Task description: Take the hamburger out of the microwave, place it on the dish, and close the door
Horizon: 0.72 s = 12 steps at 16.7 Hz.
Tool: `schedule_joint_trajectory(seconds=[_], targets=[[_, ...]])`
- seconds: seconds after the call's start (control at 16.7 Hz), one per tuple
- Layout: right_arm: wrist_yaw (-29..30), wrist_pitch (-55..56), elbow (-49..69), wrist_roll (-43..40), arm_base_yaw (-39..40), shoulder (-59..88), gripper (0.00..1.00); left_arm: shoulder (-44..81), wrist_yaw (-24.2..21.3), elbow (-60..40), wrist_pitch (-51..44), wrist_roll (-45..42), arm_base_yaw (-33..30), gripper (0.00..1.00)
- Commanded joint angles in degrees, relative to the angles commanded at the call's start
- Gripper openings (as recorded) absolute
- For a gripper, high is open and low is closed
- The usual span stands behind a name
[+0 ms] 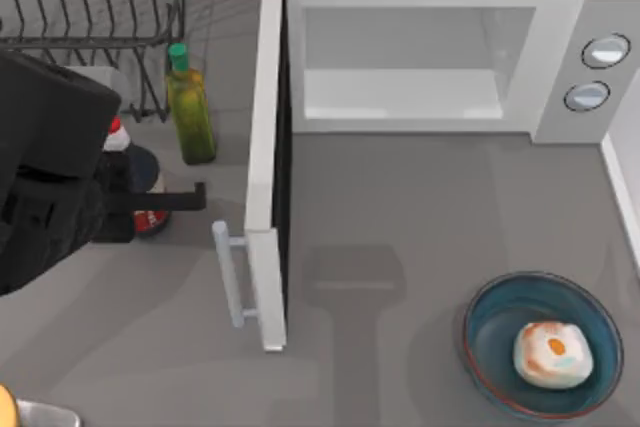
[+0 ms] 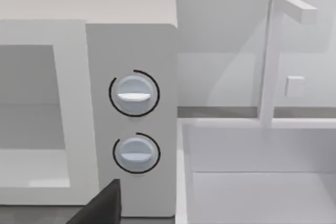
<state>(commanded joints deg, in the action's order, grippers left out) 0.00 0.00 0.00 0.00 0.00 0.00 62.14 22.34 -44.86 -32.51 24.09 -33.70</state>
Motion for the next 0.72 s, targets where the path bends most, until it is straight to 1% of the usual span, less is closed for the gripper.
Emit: schedule_joint_trajectory(seconds=[0.3, 0.42, 0.54, 0.72], targets=[[0.0, 0.0, 0.0, 0.0, 0.0, 0.0, 1.00, -0.2, -0.2, 0.3, 0.3, 0.0, 0.2, 0.00], [0.0, 0.0, 0.0, 0.0, 0.0, 0.0, 1.00, 0.7, -0.2, 1.8, 2.4, 0.0, 0.2, 0.00], [0.0, 0.0, 0.0, 0.0, 0.0, 0.0, 1.00, 2.2, -0.1, 4.8, 6.6, 0.0, 0.1, 0.00], [0.0, 0.0, 0.0, 0.0, 0.0, 0.0, 1.00, 5.0, -0.1, 10.6, 16.1, -0.1, 0.1, 0.00]])
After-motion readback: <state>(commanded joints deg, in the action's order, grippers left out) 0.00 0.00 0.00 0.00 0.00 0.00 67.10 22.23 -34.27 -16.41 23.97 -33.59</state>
